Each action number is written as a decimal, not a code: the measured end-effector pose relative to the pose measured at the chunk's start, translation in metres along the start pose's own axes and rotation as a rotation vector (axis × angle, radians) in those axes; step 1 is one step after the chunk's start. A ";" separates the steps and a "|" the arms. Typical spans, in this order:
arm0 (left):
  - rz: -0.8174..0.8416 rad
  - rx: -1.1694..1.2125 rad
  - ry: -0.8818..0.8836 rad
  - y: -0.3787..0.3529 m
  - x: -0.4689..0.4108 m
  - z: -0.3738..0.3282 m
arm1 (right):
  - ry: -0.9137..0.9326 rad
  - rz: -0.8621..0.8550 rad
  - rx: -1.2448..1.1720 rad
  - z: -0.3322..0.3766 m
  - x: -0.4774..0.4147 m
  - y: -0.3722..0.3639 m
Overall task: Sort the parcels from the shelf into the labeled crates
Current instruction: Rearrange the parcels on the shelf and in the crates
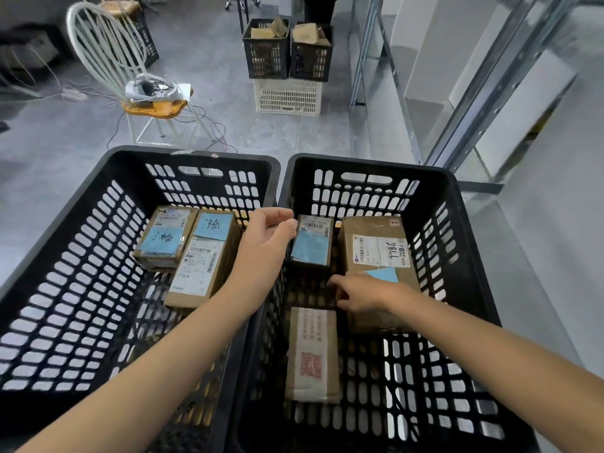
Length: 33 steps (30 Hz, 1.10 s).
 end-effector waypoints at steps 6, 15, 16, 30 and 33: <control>0.032 0.014 0.000 -0.009 0.000 -0.002 | -0.173 0.124 -0.218 0.066 0.026 -0.043; 0.052 -0.016 -0.030 -0.012 0.005 -0.004 | -0.373 -0.414 -0.792 0.045 -0.004 -0.056; 0.047 -0.017 -0.029 -0.011 0.005 -0.004 | -0.388 -0.479 -0.850 0.037 -0.005 -0.049; 0.010 -0.059 -0.040 0.016 0.012 -0.002 | -0.283 -0.682 -1.059 0.039 -0.008 -0.053; 0.015 -0.050 -0.039 0.017 0.015 -0.001 | -0.367 -0.588 -1.053 0.030 -0.007 -0.060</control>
Point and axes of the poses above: each hand's wrist, its own x-axis away from the middle knuckle, its own y-axis out of the back of the hand, z = x × y, the point moved 4 cm from there along -x, towards the middle knuckle, and after that the axes turned 4 degrees about -z, right-handed, at the moved point
